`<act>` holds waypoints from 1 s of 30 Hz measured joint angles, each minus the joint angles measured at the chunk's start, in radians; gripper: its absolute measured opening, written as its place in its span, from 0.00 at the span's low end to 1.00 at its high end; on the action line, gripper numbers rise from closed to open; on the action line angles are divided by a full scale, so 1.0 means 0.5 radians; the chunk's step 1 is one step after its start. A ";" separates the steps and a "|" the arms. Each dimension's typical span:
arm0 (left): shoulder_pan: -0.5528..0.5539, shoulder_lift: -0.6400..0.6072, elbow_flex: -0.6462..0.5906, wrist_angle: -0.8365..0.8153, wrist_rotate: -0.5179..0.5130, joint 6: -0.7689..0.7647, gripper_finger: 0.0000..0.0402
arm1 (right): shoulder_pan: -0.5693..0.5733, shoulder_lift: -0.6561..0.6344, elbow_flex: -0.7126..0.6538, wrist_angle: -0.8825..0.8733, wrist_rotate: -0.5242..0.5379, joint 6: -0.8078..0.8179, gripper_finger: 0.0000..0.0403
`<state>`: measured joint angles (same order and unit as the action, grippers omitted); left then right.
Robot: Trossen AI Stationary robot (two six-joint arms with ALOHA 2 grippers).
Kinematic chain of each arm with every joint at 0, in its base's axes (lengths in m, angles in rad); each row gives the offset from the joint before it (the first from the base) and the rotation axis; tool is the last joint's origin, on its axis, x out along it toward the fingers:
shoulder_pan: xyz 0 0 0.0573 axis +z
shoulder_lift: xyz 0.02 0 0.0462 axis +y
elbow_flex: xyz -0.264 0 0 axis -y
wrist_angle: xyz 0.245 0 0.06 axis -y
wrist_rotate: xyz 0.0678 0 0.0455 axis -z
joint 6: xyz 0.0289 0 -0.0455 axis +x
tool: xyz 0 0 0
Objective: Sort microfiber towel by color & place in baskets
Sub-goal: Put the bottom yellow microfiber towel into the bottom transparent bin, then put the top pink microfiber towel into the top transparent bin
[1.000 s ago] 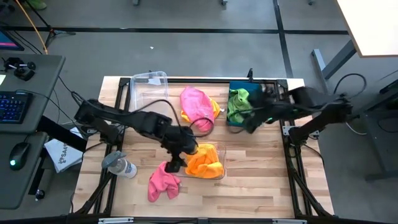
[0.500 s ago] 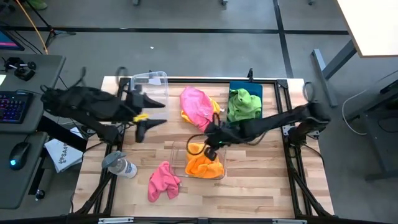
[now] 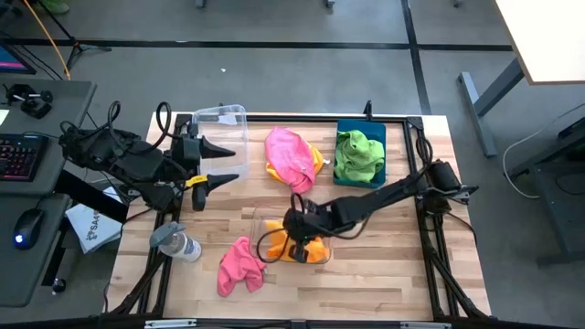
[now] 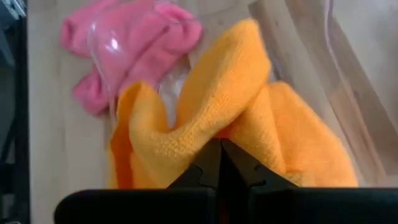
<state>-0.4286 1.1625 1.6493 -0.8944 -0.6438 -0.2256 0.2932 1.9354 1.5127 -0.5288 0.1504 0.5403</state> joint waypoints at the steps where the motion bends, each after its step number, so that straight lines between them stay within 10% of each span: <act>1: 0.000 0.000 0.000 0.001 -0.011 0.000 0.60 | 0.010 0.000 -0.007 -0.006 0.008 0.003 0.00; 13: 0.002 0.000 -0.001 0.080 -0.106 0.023 0.60 | 0.007 0.285 -0.072 -0.011 -0.255 0.114 0.00; 22: 0.008 -0.013 -0.002 0.172 -0.153 0.175 0.60 | -0.031 -0.006 0.017 -0.052 -0.386 0.056 0.01; 30: 0.009 -0.096 -0.002 0.167 -0.155 0.263 0.60 | -0.111 -0.166 0.218 -0.320 -0.396 -0.054 0.26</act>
<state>-0.4240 1.1146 1.6485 -0.8108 -0.7214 -0.0940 0.2376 1.8526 1.6216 -0.6888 -0.0478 0.5135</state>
